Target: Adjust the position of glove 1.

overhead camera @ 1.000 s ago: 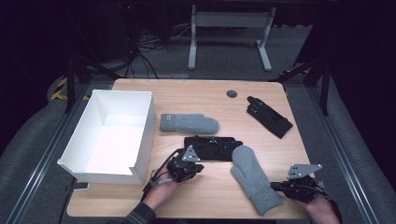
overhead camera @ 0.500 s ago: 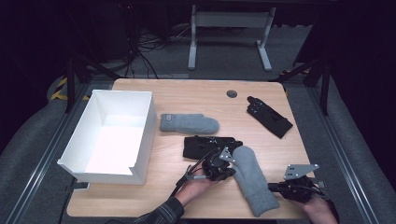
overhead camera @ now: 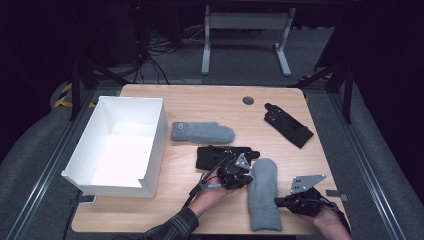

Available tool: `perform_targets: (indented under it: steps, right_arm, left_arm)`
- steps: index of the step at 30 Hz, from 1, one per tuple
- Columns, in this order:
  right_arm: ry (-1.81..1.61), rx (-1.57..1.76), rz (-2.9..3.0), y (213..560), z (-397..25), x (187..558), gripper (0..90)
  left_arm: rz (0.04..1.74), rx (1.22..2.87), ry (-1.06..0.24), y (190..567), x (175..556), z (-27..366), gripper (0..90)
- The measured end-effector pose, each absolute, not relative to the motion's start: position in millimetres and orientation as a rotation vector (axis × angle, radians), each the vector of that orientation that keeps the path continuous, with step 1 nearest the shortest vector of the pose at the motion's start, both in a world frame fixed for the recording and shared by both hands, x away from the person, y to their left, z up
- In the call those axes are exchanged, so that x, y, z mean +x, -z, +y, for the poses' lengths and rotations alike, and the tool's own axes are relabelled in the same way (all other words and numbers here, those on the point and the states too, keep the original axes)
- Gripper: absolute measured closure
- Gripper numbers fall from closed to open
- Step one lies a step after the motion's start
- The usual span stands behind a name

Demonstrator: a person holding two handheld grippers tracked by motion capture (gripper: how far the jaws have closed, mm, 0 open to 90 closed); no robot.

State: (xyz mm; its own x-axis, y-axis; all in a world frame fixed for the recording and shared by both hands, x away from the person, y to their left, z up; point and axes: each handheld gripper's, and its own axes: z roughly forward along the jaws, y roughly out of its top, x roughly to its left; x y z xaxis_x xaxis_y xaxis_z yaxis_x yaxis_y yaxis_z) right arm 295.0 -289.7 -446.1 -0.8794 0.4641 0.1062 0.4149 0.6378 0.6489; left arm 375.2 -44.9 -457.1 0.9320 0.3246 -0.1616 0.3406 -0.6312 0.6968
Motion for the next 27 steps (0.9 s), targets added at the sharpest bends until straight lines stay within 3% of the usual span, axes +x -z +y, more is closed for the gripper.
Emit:
perform_targets:
  steps: [20,27]
  right_arm:
    - [-1.136,0.536,2.840,448.6,-215.6,311.3,90.0]
    - [-1.143,0.523,2.846,447.8,-211.7,313.4,90.0]
  left_arm:
    - [0.467,2.280,0.026,450.4,379.5,-39.8,89.8]
    - [0.486,2.270,0.004,444.4,381.4,-28.1,89.2]
